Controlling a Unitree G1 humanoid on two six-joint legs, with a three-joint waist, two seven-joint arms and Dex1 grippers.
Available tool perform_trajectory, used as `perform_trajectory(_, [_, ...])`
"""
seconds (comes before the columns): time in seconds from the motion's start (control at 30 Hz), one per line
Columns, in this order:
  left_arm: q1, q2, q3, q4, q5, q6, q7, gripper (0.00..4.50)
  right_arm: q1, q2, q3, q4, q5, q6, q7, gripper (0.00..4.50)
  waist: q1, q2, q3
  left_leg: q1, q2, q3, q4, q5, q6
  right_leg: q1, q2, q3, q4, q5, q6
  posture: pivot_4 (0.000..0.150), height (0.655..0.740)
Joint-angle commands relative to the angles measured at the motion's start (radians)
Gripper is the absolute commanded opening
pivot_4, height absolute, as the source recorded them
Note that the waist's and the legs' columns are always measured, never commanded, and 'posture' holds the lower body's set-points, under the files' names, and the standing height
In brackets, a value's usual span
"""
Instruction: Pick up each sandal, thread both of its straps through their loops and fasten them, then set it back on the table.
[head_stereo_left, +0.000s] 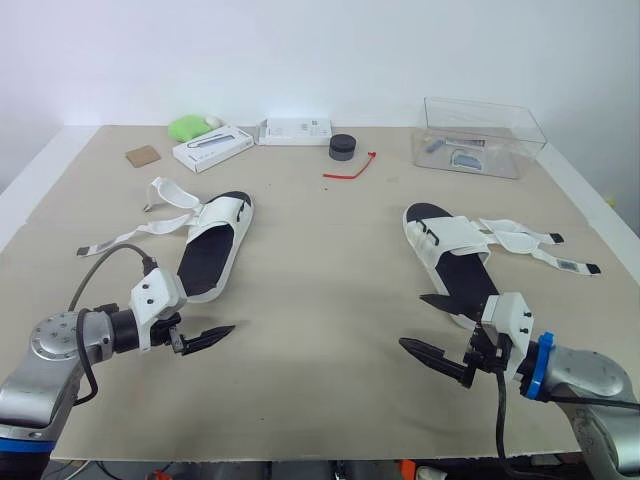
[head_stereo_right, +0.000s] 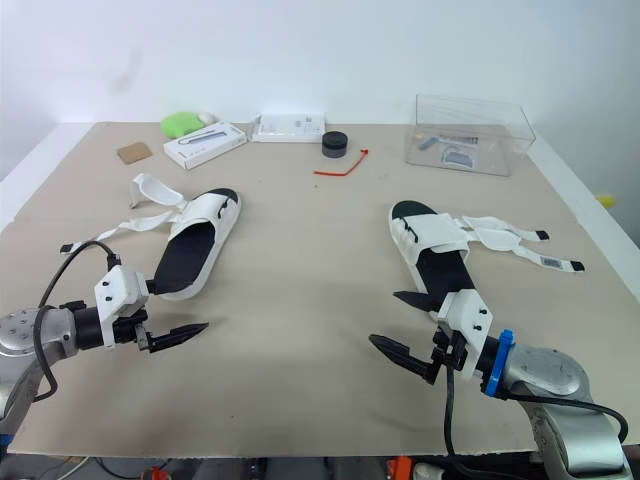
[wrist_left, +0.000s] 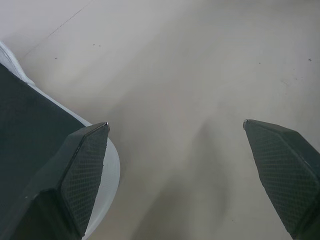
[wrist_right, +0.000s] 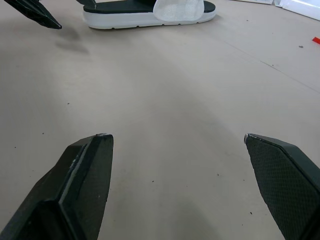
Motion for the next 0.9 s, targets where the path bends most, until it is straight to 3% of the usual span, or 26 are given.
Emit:
perform_trajectory(0.03, [-0.006,0.010,0.021,-0.011,-0.013,-0.023,-0.011,4.45,0.002,-0.007,-0.046,0.001,0.026,-0.015,0.007,4.50,0.000,0.000,0.000,0.000,0.000,0.000,0.000,0.000,0.000,0.000,0.000,0.000,0.000,0.000,0.000,0.150,0.7400])
perform_trajectory(0.73, [-0.046,-0.010,-0.008,-0.020,-0.029,-0.012,-0.026,4.45,-0.016,0.011,-0.066,-0.010,0.058,0.021,-0.048,4.50,0.000,0.000,0.000,0.000,0.000,0.003,0.000,0.000,0.000,0.000,0.000,0.000,0.000,0.001,0.001,0.150,0.7400])
perform_trajectory(0.9, [-0.084,-0.032,-0.059,-0.058,-0.036,-0.018,-0.040,4.45,-0.049,0.056,-0.116,-0.055,0.159,0.183,-0.216,4.50,0.000,0.000,0.000,0.000,0.000,0.002,0.000,0.000,0.000,0.000,0.000,0.000,0.000,0.001,0.001,0.150,0.7400])
